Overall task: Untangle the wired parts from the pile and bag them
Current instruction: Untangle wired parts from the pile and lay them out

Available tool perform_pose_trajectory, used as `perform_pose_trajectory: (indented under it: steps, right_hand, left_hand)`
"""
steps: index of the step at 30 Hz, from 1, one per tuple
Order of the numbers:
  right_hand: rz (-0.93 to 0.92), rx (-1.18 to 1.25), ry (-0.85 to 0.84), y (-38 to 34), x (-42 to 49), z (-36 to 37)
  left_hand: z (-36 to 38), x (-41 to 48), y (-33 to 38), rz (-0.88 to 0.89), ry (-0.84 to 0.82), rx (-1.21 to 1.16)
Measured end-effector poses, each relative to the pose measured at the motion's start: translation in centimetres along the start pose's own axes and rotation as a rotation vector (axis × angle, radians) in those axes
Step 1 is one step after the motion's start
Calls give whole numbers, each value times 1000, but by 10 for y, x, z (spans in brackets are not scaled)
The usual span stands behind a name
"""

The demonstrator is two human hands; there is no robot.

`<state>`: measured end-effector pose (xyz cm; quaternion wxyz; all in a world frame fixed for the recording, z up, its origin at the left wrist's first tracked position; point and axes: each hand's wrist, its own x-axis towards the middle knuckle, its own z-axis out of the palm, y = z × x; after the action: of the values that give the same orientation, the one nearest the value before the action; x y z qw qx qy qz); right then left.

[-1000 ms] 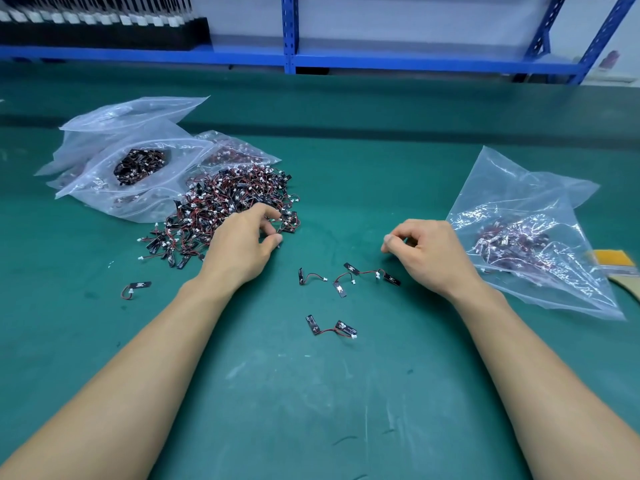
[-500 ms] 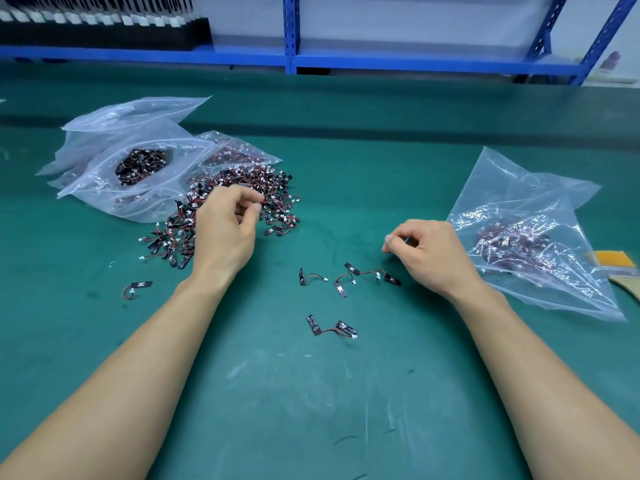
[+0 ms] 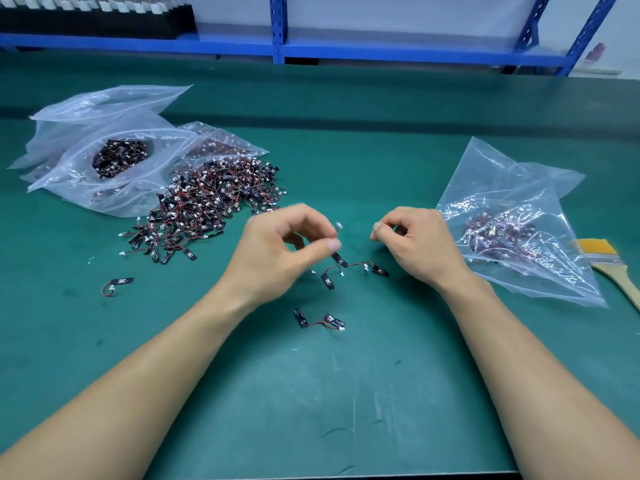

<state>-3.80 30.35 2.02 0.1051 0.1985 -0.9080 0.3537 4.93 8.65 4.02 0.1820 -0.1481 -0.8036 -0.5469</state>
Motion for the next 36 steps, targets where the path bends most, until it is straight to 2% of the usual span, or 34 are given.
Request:
perform_pose_trajectory:
  steps: [4,7,13,15,21,29,34,36]
  right_hand:
    - [-6,-15,4,-2,1,-1]
    - [-8,-15,3,-3,1,-1]
    - [9,-10,6,-2,0,-1]
    - [16,-3,5,-1,1,0]
    - [14,22,0,1,1,2]
    - [15,12,1,3,2,2]
    - [12,15,6,2,1,1]
    - [16,12,6,2,1,1]
  left_hand:
    - [24,-15,11,56,-233,36]
    - [30,-19,7,85,-362,205]
    - [-1,-4,-1,168,-342,411]
    - [-18,-1,-6,103,-383,434]
    - [-33,-3,-13,-119,-642,485]
    - [-41,0,-12,-207,-674,421]
    - [-44,-1,-10,-170,-675,392]
    - [-44,-2,-7,-132,-607,380]
